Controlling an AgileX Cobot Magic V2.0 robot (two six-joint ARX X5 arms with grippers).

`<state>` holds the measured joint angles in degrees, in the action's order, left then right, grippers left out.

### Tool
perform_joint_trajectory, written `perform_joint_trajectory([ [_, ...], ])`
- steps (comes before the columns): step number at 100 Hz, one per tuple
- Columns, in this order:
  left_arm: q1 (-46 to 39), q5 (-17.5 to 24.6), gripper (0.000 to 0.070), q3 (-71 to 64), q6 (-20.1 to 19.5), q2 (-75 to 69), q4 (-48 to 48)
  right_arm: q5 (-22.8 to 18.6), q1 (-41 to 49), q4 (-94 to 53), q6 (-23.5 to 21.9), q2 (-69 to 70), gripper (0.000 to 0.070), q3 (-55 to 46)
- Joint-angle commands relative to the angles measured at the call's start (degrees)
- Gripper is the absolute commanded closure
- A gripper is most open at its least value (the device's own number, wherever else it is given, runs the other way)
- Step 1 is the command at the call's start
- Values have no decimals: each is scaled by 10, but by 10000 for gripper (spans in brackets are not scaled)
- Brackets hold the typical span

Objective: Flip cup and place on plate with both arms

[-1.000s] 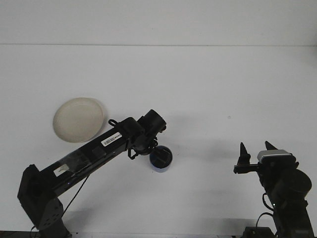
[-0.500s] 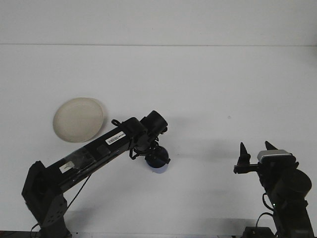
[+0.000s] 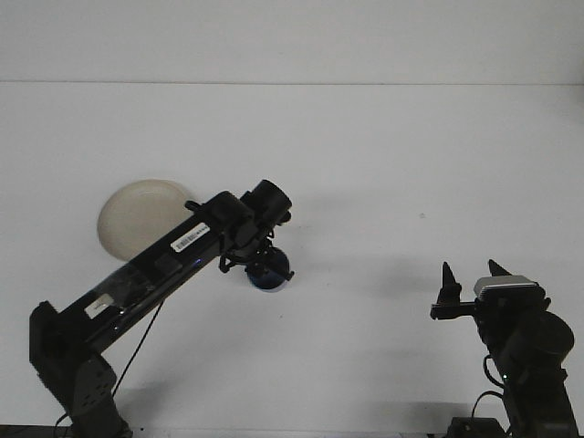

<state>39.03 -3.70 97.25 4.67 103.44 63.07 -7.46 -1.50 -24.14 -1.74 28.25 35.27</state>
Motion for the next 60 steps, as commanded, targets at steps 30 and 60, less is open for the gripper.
perform_joint_trajectory([
  [30,-195,-40,694,17,-21,-82,22,0,0,5,3,2,161,6],
  [60,-358,-40,694,17,-18,-68,-3,0,0,5,3,2,161,6],
])
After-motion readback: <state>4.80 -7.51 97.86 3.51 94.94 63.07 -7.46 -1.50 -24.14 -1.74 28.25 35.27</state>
